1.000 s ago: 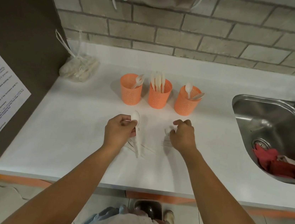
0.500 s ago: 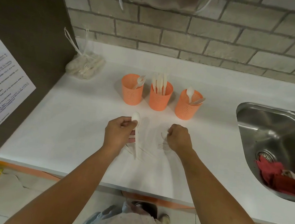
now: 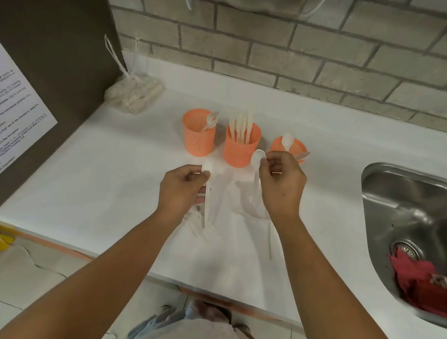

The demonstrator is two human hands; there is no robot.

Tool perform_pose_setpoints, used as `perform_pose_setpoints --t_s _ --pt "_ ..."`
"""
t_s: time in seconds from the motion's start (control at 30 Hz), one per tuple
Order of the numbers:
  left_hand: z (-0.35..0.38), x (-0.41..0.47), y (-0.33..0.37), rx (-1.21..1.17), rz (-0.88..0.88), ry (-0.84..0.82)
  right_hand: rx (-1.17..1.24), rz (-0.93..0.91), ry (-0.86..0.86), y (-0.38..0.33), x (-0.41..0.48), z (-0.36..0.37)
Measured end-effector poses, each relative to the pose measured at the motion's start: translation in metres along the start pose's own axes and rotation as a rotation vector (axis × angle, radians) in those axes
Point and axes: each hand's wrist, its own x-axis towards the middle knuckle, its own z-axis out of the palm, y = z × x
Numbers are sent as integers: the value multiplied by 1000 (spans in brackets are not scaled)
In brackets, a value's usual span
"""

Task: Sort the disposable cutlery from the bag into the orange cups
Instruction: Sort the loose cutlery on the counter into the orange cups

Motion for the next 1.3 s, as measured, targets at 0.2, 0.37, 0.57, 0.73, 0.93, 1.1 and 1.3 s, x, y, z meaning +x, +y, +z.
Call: perform_pose_setpoints --t_s 0.2,0.37,0.57,0.73,0.93,1.1,1.3 --pt "8 2 5 56 35 -35 205 261 -292 -23 -9 17" --pt "4 -5 12 49 54 -160 151 271 -291 -26 -23 38" --pt "-23 -4 17 10 30 -290 138 275 -265 -36 -24 56" --pt "-47 4 18 53 71 -235 294 398 -349 -48 -23 75" --pt "-85 17 21 -6 11 -177 -40 354 -416 -29 -31 88" --pt "-111 25 20 -41 -23 -184 -515 254 -801 -5 -55 101" --pt "-122 31 19 -47 -44 -192 -679 173 -819 -1 -69 112"
